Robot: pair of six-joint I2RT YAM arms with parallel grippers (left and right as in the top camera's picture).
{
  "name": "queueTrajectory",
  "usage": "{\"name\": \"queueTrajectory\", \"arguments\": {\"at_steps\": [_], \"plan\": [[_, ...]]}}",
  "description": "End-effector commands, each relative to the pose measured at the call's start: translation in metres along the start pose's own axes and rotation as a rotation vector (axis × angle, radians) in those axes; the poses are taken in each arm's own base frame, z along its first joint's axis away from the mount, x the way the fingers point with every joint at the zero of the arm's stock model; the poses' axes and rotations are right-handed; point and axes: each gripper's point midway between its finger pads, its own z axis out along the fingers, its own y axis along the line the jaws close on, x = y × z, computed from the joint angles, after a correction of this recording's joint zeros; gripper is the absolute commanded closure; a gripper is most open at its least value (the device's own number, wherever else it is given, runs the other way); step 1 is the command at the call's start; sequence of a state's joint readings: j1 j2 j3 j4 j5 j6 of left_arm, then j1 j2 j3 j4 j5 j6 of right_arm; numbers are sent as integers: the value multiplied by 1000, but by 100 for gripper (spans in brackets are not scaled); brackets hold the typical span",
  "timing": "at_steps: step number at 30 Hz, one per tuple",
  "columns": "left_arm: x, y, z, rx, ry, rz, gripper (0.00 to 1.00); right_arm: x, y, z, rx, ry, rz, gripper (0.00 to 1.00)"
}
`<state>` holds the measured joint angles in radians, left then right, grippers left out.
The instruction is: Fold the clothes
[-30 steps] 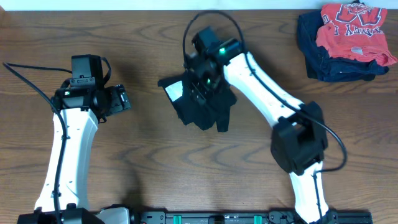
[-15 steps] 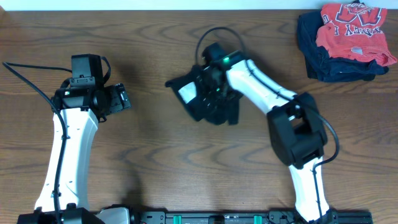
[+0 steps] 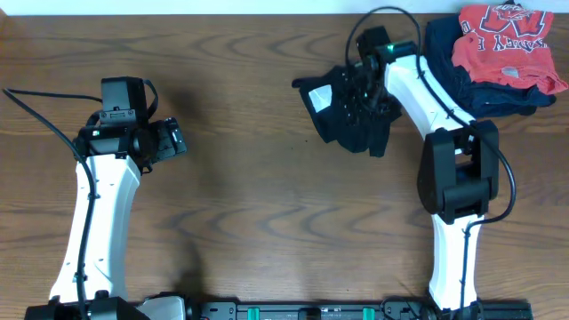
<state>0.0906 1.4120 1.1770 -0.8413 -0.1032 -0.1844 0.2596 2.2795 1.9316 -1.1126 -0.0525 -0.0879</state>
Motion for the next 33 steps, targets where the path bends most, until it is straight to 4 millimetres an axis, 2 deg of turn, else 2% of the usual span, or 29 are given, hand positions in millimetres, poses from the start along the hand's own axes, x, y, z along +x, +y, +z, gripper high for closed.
{"name": "queueTrajectory", "arguments": {"at_steps": [1,5,9,15,20,26,27,31,33], "plan": [[-3,0,-1,6,-1,-17,2,-34,24,-55,-3,-145,-56,21],[-3,0,-1,5,-2,-16,2,-53,56,-83,-15,-234,-110,20],[-5,-1,-1,7,-9,-17,2,-63,83,-77,-27,-270,-154,20],[-5,-1,-1,8,-12,-18,2,-66,91,-37,65,-230,-118,21],[-4,-1,-1,7,-8,-18,2,-56,78,8,164,-141,-48,23],[-4,0,-1,6,-5,-17,2,-43,78,50,168,-60,-43,23],[-4,0,-1,7,-5,-17,2,-40,76,61,178,-40,-28,26],[-4,0,-1,6,-5,-17,2,-31,69,81,213,0,0,32],[-4,0,-1,6,-5,-17,2,-26,62,89,256,23,16,40]]}}
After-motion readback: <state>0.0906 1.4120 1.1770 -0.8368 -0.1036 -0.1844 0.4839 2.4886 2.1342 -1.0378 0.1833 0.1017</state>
